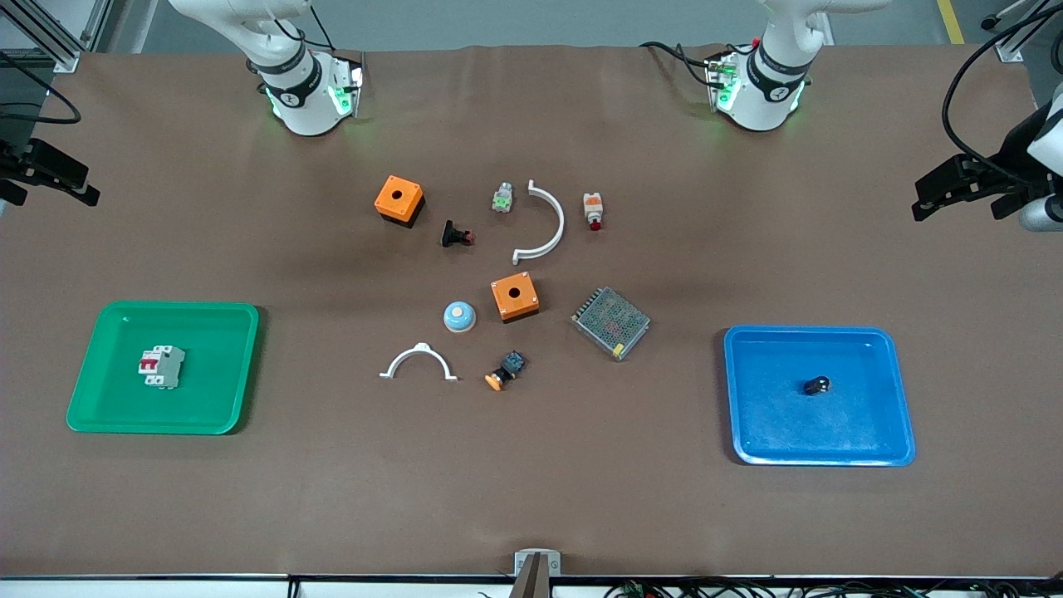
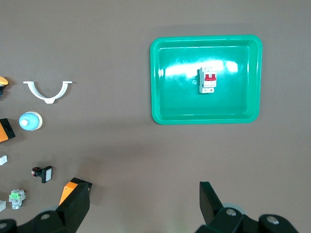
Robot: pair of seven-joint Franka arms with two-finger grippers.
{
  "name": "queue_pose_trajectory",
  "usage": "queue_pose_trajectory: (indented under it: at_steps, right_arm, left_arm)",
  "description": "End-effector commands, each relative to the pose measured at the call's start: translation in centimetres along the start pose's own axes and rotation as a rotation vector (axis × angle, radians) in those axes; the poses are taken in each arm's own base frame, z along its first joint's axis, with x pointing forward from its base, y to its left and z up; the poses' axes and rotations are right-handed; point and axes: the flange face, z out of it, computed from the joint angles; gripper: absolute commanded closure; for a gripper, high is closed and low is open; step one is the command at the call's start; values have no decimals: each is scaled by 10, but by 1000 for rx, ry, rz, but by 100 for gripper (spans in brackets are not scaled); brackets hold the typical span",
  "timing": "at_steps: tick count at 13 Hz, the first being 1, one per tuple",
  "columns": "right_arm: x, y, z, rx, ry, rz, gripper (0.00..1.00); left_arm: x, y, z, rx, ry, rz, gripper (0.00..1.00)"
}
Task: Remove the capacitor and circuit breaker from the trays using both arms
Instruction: 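Reach the left gripper to the capacitor while the right gripper reaches the breaker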
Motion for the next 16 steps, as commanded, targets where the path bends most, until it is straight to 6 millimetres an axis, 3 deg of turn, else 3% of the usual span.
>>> queue_pose_trajectory:
  at_steps: [1, 4, 7, 9, 12, 14, 16]
  right_arm:
    - [-4, 0, -3, -8, 5, -6, 0]
    - [-4, 0, -2, -7, -3, -6, 0]
    - [-3, 1, -5, -9, 9, -4, 0]
    - [0, 4, -15, -11, 31, 5, 0]
    - [23, 10, 19, -16, -20, 17, 0]
    - [40, 13, 43, -23, -40, 19, 0]
    - [65, 28, 82, -40, -56, 38, 0]
  left_arm:
    - [1, 2, -4, 3, -3, 13, 0]
    - [7, -2, 5, 6, -18, 5, 0]
    - [30, -7, 48, 7, -86, -3, 0]
    - [51, -14, 89, 11, -116, -39, 0]
    - [80, -29, 181, 28, -118, -56, 0]
    - [82, -51, 241, 37, -65, -81, 0]
    - [85, -50, 298, 32, -6, -76, 0]
